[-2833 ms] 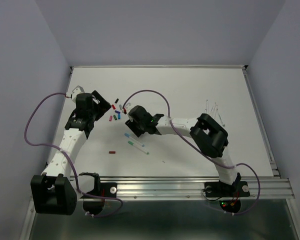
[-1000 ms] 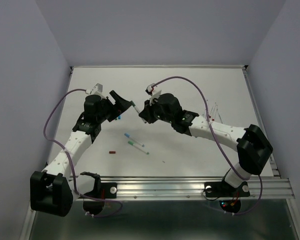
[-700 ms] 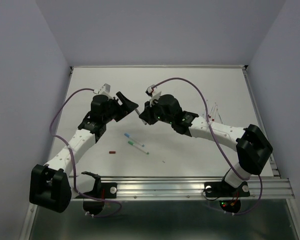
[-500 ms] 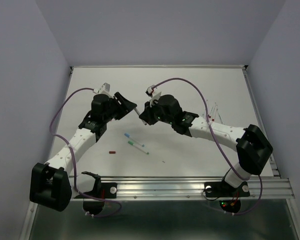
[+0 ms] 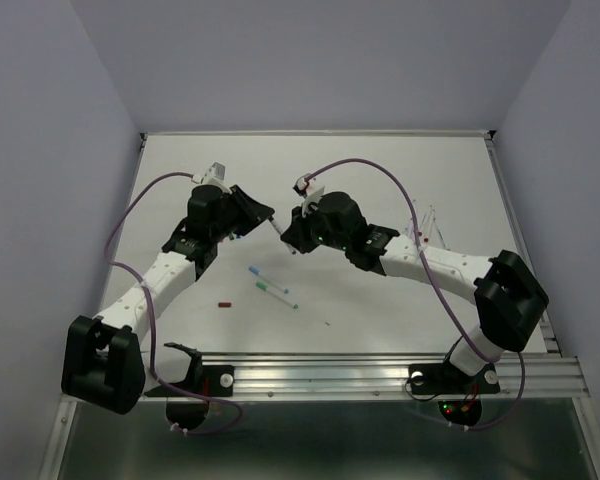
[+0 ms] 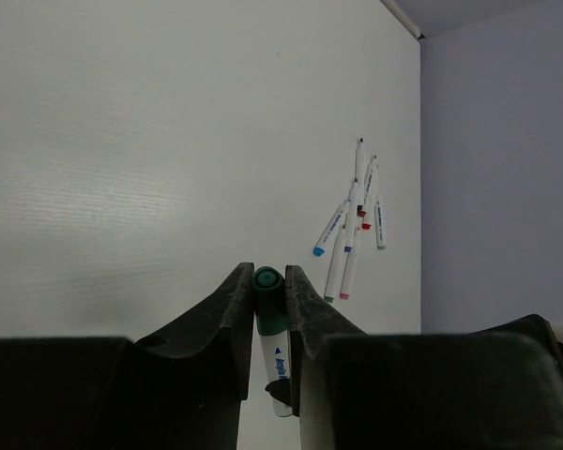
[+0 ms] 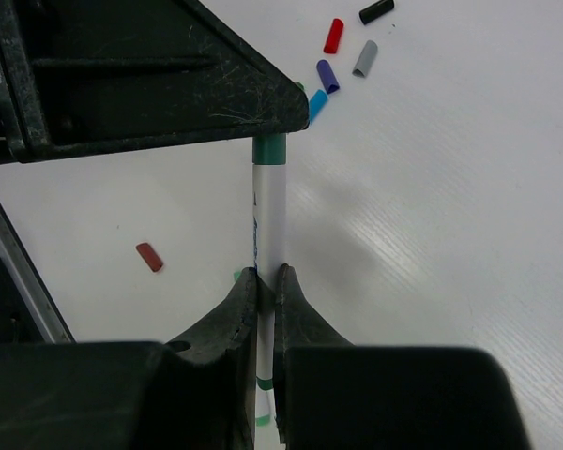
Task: Open the pen caps
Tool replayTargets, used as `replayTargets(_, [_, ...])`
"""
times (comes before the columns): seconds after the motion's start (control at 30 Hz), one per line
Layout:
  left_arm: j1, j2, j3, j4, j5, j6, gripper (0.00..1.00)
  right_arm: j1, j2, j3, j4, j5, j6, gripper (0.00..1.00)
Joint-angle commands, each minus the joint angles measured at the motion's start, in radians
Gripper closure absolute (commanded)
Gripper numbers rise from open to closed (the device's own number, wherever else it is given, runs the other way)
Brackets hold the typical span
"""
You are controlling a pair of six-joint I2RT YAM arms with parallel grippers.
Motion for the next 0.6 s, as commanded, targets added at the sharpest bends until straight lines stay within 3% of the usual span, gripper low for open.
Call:
replayTargets(0.0, [-0.007,0.003,0.034,0.038,-0.006,0.019,0.81,0.005,-0.019,0.032,0.053,-0.004,0.009,0.99])
replayTargets(0.17, [-0.010,0.000,0.036,0.037,-0.008,0.022,0.81,0.005,-0.004,0.076,0.045,0.010,0.027,0.99])
replayTargets(0.23, [-0.010,-0.003,0.036,0.037,-0.012,0.022,0.92,0.005,0.008,0.090,0.036,0.002,0.029,0.99])
replayTargets(0.33, [-0.011,-0.005,0.036,0.035,-0.017,0.031,1.00,0.005,0.019,0.101,0.025,0.005,0.032,0.99])
replayTargets(0.57, [0.003,-0.025,0.088,0.015,-0.179,0.059,1.00,0.005,-0.008,0.055,-0.056,-0.120,-0.025,0.99])
